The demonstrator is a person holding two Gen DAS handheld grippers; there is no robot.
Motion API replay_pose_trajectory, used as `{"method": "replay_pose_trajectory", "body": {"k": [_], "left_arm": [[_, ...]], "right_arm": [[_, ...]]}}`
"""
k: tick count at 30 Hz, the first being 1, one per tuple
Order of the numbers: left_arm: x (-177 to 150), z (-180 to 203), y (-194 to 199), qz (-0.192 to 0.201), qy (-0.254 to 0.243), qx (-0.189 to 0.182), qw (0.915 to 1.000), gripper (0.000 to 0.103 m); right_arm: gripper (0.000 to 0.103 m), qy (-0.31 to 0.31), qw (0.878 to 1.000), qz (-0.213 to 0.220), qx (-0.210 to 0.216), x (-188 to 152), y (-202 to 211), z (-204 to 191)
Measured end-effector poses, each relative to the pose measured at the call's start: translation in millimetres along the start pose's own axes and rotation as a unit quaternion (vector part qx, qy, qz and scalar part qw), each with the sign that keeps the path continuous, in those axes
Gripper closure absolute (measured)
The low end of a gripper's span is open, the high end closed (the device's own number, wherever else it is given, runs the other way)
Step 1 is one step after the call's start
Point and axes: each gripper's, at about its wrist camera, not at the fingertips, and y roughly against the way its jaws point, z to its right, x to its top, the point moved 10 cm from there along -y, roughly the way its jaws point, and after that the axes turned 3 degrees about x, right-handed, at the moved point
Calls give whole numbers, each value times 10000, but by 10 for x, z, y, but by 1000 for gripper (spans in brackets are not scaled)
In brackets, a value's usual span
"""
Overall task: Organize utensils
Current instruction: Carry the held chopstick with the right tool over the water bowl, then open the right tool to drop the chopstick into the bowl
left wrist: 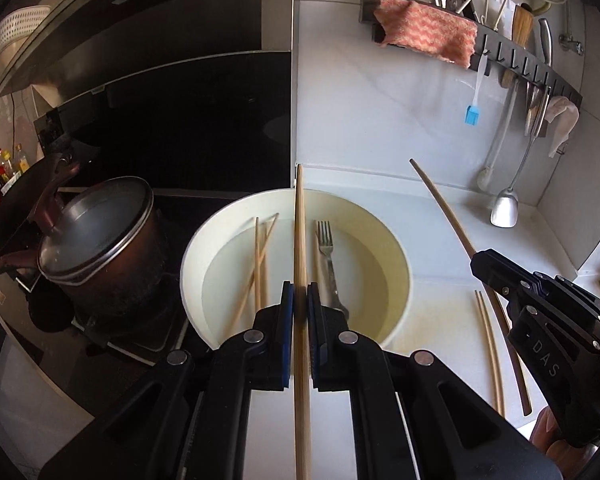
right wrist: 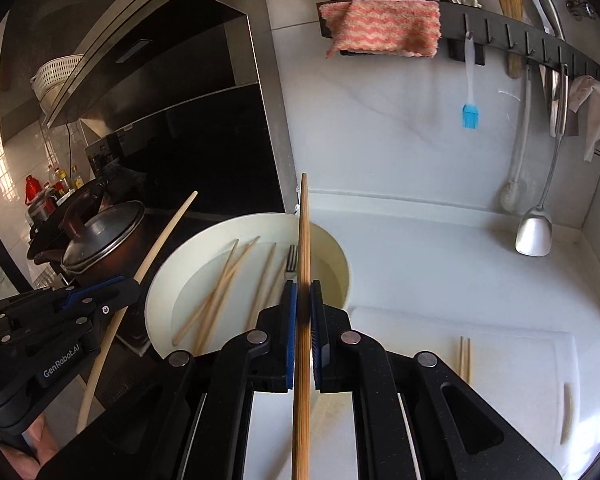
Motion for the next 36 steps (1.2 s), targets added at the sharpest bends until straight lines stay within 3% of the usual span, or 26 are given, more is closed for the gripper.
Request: {"method": "replay_pose_trajectory", "body": {"k": [4,11,25,36], "left_arm": [[122,-311,-264,-28,-219,-163,9996,96],[113,-610,-781,-417,-647,-399,9962,96],[38,-453,-1567,-1112,-733,-950,9865,96],[-73,-353,-1932,-1601,-822,-856,9799,96]], "right_arm": [[97,-130,9998,-15,-168,110,-335,-264],[97,-581,9974,-345,-256,52,-936,-489],[97,-1255,9870,-993,-172,-55,-1699,-316],[97,-1520,9749,-1607,-258,-263,-1983,-114]]}}
